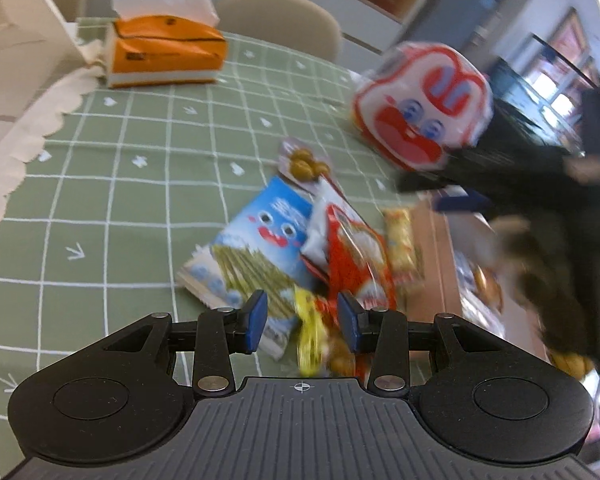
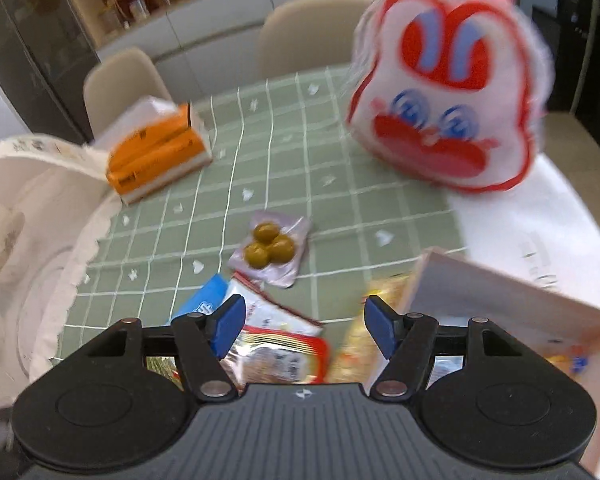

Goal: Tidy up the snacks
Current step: 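Release the biscuit packet and candy bag into the pink box, then grasp the yellow-wrapped stick snack with the left gripper while the right tool moves over the green candies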

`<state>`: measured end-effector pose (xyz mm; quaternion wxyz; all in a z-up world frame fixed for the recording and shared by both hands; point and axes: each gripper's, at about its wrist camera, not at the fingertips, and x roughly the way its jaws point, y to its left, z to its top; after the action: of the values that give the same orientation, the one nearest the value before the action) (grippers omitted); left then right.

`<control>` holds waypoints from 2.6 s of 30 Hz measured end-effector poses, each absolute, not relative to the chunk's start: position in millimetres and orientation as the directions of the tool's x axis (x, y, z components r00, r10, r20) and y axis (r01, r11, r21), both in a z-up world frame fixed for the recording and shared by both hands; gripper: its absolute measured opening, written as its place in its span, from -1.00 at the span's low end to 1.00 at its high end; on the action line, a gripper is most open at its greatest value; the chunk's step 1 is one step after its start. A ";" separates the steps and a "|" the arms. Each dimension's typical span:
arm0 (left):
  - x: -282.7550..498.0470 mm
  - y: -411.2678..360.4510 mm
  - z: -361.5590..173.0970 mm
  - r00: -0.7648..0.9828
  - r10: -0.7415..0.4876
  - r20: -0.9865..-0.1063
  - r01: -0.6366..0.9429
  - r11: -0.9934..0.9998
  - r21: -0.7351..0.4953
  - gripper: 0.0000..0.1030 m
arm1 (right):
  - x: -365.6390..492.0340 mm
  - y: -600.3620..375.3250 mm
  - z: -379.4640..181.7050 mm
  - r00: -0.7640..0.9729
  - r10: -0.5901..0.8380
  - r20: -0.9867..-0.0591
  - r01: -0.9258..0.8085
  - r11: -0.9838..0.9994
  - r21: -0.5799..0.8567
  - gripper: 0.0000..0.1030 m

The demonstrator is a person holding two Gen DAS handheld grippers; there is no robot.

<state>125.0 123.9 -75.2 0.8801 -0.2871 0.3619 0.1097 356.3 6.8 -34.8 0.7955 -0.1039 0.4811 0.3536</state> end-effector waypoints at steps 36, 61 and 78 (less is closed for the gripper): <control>51.6 130.2 -82.5 0.653 -0.093 -0.752 -0.261 0.904 -0.339 -0.18 | 247.4 5.5 -51.7 0.272 0.496 -0.824 -0.612 0.751 0.250 0.08; 187.0 76.4 -58.2 0.708 -0.223 -0.670 -0.117 0.899 -0.422 -0.18 | 166.8 -196.6 -52.6 0.411 0.364 -0.836 -0.424 0.888 0.178 0.22; 340.2 80.8 -118.0 0.565 -0.254 -0.785 -0.091 0.926 -0.366 -0.36 | 145.6 -243.7 -70.9 0.431 0.280 -0.858 -0.354 0.927 0.125 0.22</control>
<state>340.2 80.8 -118.0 0.8648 -0.1861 0.4639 -0.0471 145.6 -243.7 -70.9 0.8451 -0.0370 0.4993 0.1876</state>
